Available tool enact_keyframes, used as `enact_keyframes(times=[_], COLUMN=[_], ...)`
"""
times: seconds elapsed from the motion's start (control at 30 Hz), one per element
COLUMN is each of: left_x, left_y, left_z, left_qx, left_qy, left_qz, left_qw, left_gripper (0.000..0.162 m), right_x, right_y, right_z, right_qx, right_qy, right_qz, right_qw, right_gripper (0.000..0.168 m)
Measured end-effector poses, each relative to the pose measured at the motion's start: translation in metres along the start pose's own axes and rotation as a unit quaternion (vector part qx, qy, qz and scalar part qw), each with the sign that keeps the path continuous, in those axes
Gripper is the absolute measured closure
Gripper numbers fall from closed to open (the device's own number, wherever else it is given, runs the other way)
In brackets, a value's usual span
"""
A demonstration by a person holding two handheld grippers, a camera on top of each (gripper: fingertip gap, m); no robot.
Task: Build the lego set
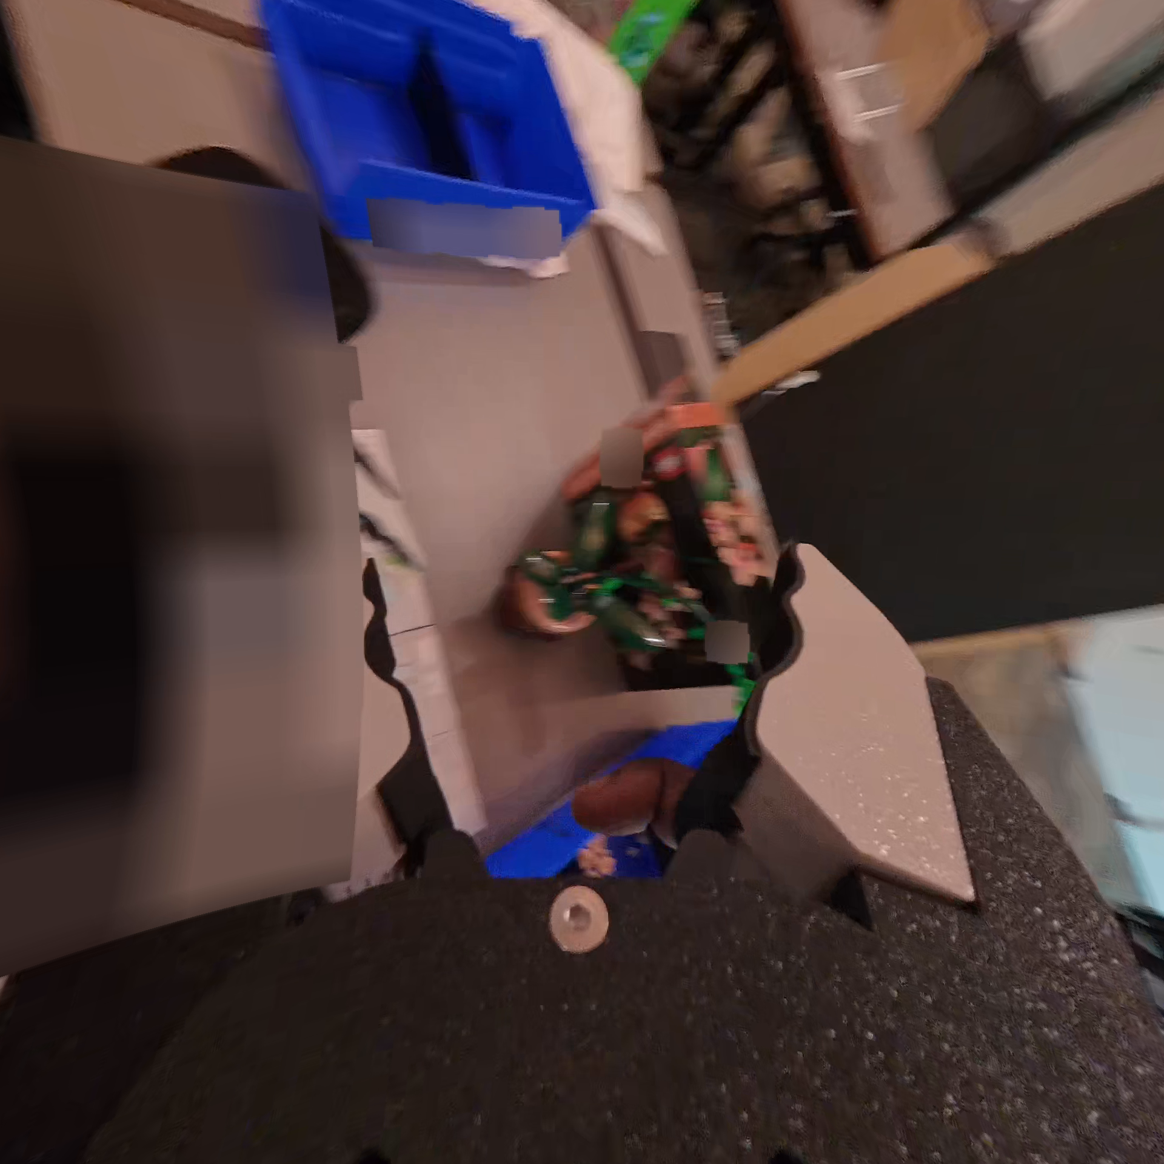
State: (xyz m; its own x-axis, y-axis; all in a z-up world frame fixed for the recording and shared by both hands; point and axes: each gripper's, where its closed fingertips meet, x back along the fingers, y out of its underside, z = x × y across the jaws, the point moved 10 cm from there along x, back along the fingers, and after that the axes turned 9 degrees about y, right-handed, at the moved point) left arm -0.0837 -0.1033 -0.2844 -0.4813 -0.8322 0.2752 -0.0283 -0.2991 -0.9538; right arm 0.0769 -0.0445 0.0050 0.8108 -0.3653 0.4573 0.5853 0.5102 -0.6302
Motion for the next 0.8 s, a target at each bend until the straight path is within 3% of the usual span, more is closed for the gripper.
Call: enact_keyframes(times=[0.03,0.23,0.33,0.43,0.53,0.6,0.67,0.7,0.77,0.8], left_x=[0.0,0.001,-0.004,-0.007,-0.009,-0.01,-0.013,-0.015,-0.018,-0.018], left_y=[0.003,0.008,0.008,0.007,0.008,0.006,0.005,0.004,0.003,0.003], left_z=[0.0,-0.007,-0.006,-0.004,-0.003,-0.002,0.0,0.001,0.003,0.005], left_qx=[0.005,0.017,0.013,0.0,0.001,0.016,0.026,0.028,0.025,0.023], left_qy=[0.003,-0.001,0.006,0.004,0.014,0.045,0.082,0.095,0.11,0.117], left_qz=[-0.002,0.003,0.002,-0.006,0.011,0.03,0.047,0.052,0.06,0.064], left_qw=[1.0,1.0,1.0,1.0,1.0,0.998,0.995,0.994,0.992,0.991], left_gripper=[0.136,0.136,0.136,0.135,0.137,0.138,0.138,0.138,0.143,0.146], right_x=[0.004,-0.014,-0.022,-0.02,-0.027,-0.04,-0.058,-0.064,-0.071,-0.071], right_y=[0.0,0.003,-0.004,-0.006,-0.006,0.007,0.042,0.064,0.12,0.15], right_z=[0.007,0.006,-0.009,-0.007,0.008,0.027,0.046,0.051,0.055,0.053], right_qx=[0.003,0.004,0.035,0.027,0.031,0.004,-0.063,-0.097,-0.189,-0.254], right_qy=[0.041,0.025,-0.034,-0.043,0.017,0.041,0.03,0.01,-0.041,-0.089], right_qz=[-0.001,-0.043,-0.027,-0.016,-0.022,-0.024,-0.043,-0.036,-0.003,0.031], right_qw=[0.999,0.999,0.998,0.999,0.999,0.999,0.997,0.995,0.981,0.963], right_gripper=[0.049,0.044,0.042,0.043,0.037,0.037,0.039,0.048,0.081,0.107])
